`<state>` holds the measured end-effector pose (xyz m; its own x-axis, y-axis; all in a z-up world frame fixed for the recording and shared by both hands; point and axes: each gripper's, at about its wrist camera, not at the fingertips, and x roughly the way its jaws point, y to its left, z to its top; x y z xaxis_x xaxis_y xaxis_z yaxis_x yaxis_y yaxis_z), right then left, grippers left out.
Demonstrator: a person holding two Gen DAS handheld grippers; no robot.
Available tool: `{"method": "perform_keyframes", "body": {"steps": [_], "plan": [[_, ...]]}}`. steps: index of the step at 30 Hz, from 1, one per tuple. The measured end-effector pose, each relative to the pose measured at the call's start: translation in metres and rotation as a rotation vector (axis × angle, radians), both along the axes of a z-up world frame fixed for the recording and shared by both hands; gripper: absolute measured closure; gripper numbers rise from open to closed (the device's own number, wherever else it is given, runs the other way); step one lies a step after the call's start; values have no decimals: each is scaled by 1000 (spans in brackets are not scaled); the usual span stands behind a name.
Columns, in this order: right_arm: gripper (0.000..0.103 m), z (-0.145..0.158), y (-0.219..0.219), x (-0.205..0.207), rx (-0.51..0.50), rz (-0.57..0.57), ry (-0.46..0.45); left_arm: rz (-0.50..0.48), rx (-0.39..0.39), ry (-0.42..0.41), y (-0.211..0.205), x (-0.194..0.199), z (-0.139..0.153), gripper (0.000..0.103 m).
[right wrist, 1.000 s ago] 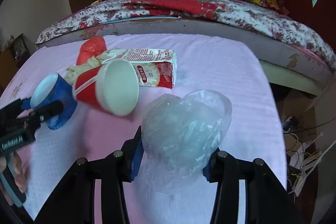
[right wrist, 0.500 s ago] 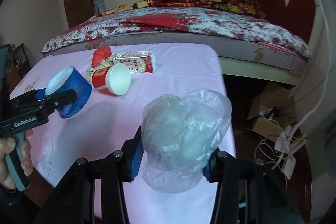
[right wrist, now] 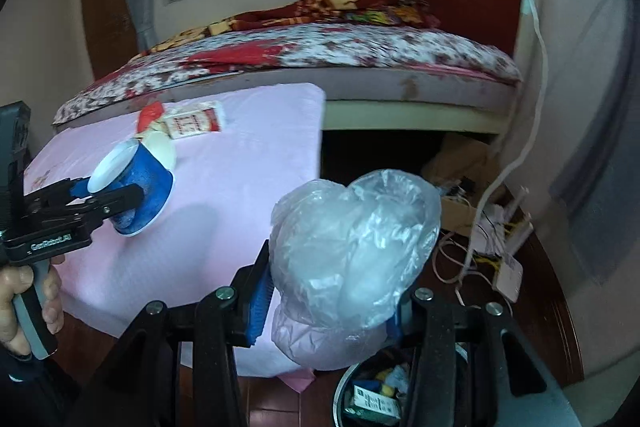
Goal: Collect trash
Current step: 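Carry the plastic bag and blue cup over the black bin and release both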
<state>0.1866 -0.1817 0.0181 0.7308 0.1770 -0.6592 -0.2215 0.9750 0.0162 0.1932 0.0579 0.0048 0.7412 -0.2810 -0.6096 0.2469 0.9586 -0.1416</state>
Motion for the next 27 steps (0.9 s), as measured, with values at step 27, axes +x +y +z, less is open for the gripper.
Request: {"method": "perform_keyframes", "body": {"steps": [27], "plan": [[55,-68,-114,-27,-20,-117,129,-376,96,60,-157,-25,-37,28]]}}
